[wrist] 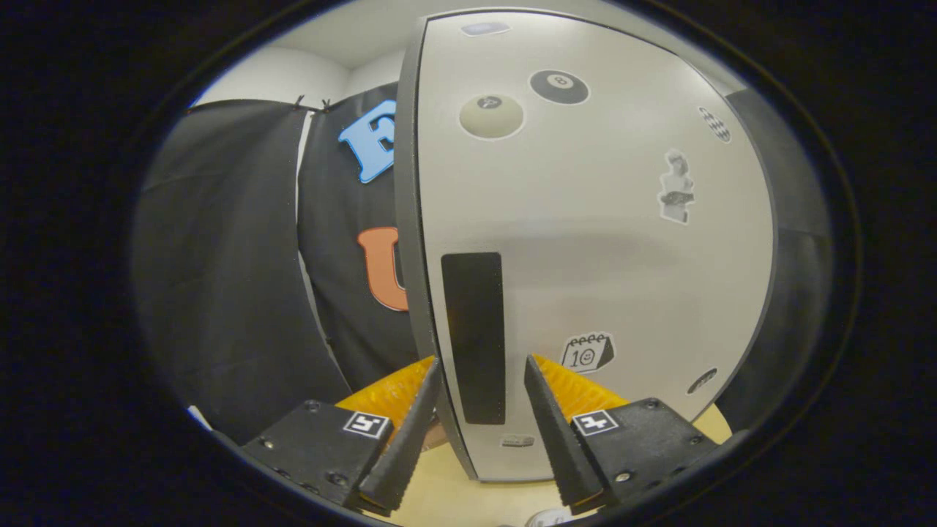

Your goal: Open the shoe cabinet door, grab the shoes and put them into the shoe cabinet, then close the shoe cabinet door.

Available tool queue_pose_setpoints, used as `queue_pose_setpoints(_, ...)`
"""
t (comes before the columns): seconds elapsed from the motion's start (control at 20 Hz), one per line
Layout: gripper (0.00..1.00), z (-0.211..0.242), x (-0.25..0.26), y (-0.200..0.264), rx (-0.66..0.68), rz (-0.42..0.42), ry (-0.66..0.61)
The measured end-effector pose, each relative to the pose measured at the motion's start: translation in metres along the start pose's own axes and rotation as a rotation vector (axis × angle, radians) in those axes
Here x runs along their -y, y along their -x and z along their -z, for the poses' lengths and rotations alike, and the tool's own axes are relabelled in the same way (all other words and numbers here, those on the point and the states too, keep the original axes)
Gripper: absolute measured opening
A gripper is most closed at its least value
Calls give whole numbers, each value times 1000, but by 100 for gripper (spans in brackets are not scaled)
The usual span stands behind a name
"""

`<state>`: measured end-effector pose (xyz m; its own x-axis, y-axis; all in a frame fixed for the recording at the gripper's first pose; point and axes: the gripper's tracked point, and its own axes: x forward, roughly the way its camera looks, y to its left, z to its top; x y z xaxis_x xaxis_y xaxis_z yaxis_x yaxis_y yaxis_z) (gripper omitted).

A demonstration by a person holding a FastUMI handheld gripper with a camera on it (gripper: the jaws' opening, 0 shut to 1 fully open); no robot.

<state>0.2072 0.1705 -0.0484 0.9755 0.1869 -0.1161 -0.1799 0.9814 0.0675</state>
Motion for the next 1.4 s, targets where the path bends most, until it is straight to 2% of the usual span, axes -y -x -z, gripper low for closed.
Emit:
queue_pose_setpoints(0.15, 50, 3, 2, -4, -18, 30, -23)
queue_pose_setpoints(0.35, 38, 3, 6, -6, -3, 77, -10)
queue_pose_setpoints(0.45, 36, 3, 4, -5, -8, 86, 2)
queue_pose_setpoints(0.8, 28, 6, 5, 10, -26, 24, -6)
queue_pose_setpoints(1.0, 26, 7, -1, 49, -24, -5, 12)
queue_pose_setpoints(1.4, 25, 23, 36, 139, -18, -28, 24)
